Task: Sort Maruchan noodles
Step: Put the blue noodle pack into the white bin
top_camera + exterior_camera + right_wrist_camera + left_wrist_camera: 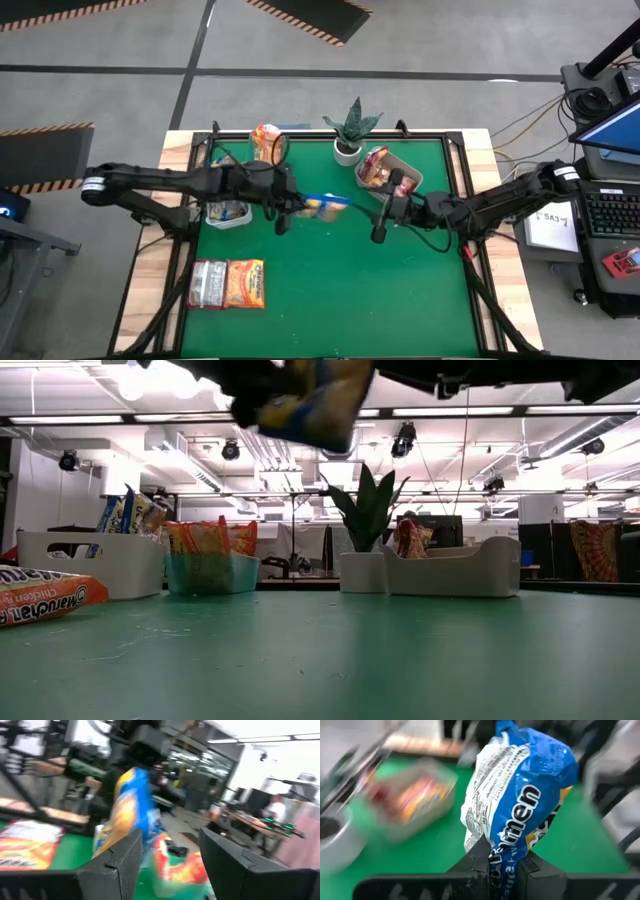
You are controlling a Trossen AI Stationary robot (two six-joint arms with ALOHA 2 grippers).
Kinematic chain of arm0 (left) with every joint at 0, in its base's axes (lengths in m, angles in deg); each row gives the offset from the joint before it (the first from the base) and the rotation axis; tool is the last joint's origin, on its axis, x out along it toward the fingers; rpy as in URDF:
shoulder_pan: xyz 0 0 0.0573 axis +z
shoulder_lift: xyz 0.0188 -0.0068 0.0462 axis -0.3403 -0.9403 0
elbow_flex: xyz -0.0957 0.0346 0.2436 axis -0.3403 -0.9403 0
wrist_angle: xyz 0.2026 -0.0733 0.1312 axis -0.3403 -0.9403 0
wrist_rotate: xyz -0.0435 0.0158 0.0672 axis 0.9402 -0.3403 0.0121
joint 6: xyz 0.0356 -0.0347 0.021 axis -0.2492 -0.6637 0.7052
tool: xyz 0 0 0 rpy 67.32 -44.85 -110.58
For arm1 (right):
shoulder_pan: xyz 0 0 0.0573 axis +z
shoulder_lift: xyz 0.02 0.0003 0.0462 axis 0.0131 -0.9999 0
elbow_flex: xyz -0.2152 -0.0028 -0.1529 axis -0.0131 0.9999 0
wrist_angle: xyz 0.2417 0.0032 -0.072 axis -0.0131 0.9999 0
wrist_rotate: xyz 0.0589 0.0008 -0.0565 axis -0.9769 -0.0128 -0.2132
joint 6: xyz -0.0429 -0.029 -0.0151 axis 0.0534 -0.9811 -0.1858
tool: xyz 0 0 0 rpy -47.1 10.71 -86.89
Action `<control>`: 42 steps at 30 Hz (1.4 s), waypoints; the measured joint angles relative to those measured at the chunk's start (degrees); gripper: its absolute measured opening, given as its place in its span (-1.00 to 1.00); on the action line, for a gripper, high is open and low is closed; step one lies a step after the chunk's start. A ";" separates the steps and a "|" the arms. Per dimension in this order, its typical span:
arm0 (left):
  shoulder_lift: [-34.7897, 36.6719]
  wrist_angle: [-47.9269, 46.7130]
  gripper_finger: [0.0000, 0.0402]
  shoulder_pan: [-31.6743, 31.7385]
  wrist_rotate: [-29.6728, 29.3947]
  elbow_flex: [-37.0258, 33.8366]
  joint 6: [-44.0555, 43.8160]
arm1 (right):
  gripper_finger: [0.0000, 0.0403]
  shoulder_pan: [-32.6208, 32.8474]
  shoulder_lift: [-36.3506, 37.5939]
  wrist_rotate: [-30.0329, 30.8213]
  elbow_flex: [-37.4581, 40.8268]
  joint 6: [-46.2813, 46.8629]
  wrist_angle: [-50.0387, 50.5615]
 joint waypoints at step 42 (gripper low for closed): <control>18.45 -83.13 -0.97 11.97 -8.70 18.63 -56.75 | -0.08 -21.48 4.52 -3.94 -17.25 12.34 36.59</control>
